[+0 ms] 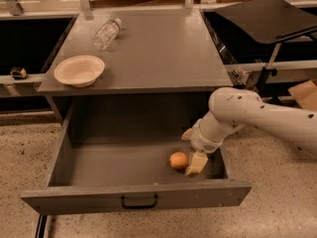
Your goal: Pick orange from top drawer and place on counter
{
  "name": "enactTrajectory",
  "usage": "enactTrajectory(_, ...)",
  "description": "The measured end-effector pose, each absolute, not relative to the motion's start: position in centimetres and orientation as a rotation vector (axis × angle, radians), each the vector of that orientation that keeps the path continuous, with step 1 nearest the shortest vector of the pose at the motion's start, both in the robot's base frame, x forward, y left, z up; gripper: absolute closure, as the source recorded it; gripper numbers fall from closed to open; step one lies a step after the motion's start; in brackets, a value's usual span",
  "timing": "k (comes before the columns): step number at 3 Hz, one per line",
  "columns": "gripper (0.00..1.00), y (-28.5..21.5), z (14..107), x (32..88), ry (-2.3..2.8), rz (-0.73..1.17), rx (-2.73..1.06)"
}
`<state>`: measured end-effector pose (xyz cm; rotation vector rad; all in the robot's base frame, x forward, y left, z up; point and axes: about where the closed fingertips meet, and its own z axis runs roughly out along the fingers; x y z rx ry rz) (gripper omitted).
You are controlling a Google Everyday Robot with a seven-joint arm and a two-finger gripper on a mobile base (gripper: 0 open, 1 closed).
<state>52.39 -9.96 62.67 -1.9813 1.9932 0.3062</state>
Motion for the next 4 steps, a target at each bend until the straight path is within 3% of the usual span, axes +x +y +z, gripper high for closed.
enactTrajectory(1, 0.15, -9.7, 61.2, 52.6, 1.978, 0.317, -2.005)
enactTrajectory(3, 0.20, -8.3, 58.8, 52.5, 1.969, 0.364, -2.041)
enactTrajectory(4, 0.37, -7.8, 59.5, 52.2, 1.935, 0.392, -2.030)
